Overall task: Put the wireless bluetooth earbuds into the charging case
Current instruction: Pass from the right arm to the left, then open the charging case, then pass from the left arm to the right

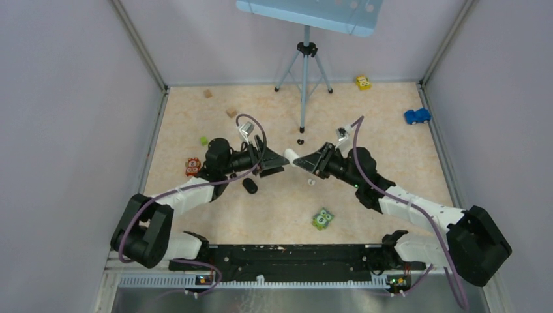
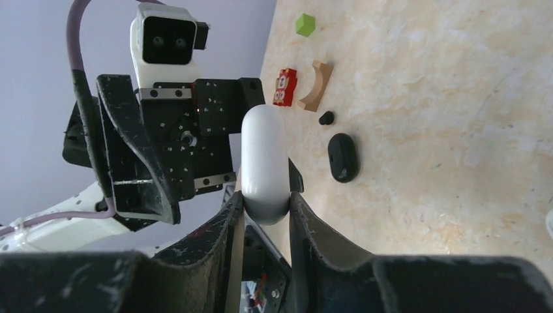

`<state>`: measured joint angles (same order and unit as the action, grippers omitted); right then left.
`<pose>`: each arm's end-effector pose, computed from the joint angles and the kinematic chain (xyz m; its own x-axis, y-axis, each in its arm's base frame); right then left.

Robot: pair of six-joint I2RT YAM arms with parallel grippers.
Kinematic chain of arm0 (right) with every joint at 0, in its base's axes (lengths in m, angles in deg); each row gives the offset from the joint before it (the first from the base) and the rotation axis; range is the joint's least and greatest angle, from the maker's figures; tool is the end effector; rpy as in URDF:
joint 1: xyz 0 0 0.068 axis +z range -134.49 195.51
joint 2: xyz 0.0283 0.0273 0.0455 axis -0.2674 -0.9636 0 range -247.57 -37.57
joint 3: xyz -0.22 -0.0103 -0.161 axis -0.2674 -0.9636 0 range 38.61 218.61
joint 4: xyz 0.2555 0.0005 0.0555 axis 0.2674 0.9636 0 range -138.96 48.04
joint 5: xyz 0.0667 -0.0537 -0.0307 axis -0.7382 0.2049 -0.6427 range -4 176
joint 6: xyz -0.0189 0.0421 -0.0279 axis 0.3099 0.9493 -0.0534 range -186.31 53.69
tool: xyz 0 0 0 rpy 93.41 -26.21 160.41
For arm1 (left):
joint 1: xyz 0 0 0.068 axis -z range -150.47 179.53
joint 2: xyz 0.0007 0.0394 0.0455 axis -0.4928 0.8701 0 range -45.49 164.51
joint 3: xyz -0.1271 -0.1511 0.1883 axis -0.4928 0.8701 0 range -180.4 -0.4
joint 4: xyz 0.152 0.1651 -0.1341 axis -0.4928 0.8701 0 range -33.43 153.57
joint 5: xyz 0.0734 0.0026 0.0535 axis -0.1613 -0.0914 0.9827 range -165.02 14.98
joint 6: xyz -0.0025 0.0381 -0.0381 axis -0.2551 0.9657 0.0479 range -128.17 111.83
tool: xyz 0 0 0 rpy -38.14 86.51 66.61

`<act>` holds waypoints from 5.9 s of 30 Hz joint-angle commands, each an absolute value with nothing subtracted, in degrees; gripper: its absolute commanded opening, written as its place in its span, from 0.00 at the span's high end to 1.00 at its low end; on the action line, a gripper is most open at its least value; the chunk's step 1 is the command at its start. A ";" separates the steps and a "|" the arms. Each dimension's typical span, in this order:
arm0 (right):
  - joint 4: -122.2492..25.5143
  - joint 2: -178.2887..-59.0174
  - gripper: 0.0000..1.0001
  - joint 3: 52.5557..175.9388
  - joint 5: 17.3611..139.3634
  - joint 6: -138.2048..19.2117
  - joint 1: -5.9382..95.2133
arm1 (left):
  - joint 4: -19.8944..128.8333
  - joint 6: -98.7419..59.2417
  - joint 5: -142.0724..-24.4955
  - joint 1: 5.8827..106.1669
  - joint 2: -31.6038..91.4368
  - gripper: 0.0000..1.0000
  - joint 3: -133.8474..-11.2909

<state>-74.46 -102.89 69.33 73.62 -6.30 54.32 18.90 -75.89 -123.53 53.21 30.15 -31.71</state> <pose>0.1922 0.1645 0.2464 -0.7348 0.4947 -0.4641 -0.2816 0.4000 0.8722 0.2352 -0.1324 0.2297 -0.9170 -0.2672 -0.2963 0.2610 0.1600 -0.9520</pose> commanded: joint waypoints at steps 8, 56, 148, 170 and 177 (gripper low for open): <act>-85.96 -103.57 1.00 65.99 71.20 7.17 54.01 | 4.12 -81.04 -123.34 53.25 32.04 0.29 -31.04; -96.81 -102.60 0.53 58.66 67.02 15.98 51.47 | -13.71 -91.53 -127.10 56.13 45.49 1.00 -35.17; -106.06 -114.84 0.53 72.31 33.99 1.87 44.98 | 7.80 -72.50 -148.32 51.26 33.24 1.00 -43.12; -102.18 -114.33 1.00 73.31 37.05 -0.95 45.67 | 15.66 -67.32 -148.47 51.28 34.59 0.78 -44.34; -83.08 -110.04 1.00 77.89 39.61 -12.99 45.66 | 26.26 -60.98 -149.08 50.68 35.14 0.10 -48.49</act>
<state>-91.57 -114.34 72.50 37.51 -4.71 45.25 21.48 -66.28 -147.66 51.26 35.37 -45.13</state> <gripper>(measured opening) 0.041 0.737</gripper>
